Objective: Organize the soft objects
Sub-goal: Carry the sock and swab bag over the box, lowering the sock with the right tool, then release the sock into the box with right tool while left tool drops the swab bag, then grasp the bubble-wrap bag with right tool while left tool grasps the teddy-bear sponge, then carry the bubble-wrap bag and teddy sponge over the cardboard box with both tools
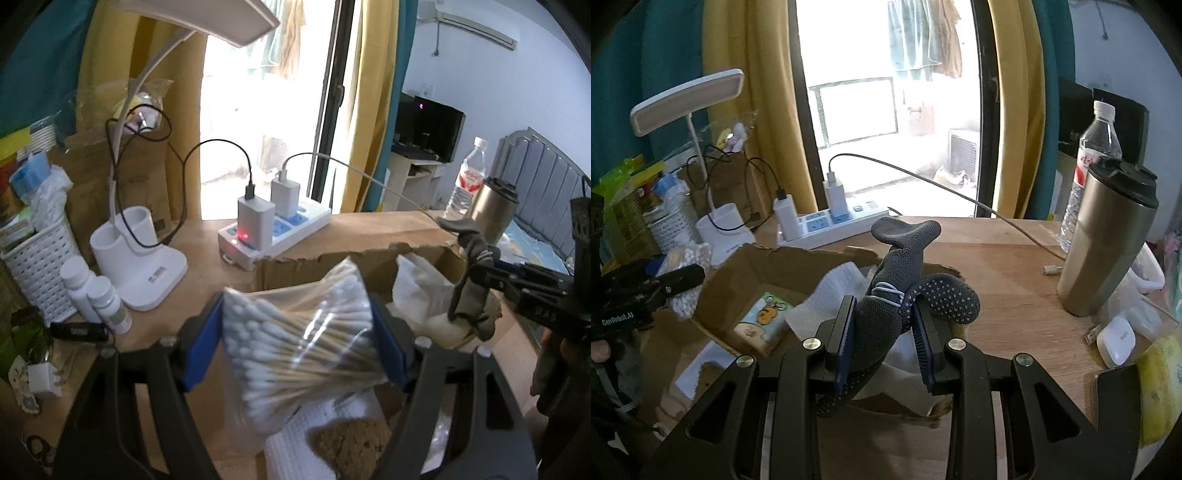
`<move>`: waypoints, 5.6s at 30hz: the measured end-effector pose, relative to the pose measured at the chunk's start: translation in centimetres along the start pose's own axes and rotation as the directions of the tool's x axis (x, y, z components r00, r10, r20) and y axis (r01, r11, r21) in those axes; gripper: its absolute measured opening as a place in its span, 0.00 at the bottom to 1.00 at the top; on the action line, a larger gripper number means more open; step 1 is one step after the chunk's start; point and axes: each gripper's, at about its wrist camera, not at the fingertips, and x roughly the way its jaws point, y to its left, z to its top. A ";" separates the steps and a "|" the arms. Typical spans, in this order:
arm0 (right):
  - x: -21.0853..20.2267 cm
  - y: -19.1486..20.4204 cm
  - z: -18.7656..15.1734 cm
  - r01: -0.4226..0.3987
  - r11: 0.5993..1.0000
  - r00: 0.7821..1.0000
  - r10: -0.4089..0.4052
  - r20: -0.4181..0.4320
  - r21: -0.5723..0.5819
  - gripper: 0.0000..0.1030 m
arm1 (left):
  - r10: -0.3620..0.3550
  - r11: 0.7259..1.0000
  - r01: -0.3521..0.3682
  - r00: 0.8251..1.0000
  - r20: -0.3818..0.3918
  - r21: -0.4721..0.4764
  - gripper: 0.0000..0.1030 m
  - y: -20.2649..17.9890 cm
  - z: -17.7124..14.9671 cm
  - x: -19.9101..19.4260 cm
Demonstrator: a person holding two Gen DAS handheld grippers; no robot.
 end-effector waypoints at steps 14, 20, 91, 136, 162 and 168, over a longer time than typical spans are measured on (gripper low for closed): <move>2.6 -0.6 -2.0 0.041 0.998 0.995 -0.044 -0.094 -0.039 0.33 | 0.011 0.999 -0.010 1.000 -0.029 0.040 0.73 -1.1 0.7 3.1; 1.7 -0.1 -1.9 -0.009 0.999 0.996 0.006 -0.087 -0.041 0.44 | 0.011 0.999 -0.009 0.999 -0.046 0.043 0.74 -1.2 0.6 3.6; -0.3 10.5 -7.7 -0.096 0.991 0.983 0.080 -0.168 -0.089 0.54 | 0.009 0.996 -0.013 0.999 -0.050 -0.083 0.94 3.5 -8.1 -4.5; -3.8 3.1 -10.0 -0.154 0.988 0.983 0.155 -0.093 0.016 0.41 | 0.089 0.985 -0.054 0.971 -0.220 0.161 0.79 -6.1 -9.1 0.9; -5.9 4.0 -9.0 -0.130 0.991 0.990 0.128 -0.055 -0.018 0.41 | -0.013 0.982 0.041 0.988 -0.151 0.187 0.55 -7.5 -8.2 -2.9; -6.9 4.1 -8.0 -0.115 0.993 0.993 0.114 -0.028 -0.029 0.41 | -0.049 0.981 0.069 0.993 -0.108 0.183 0.55 -7.6 -7.1 -4.2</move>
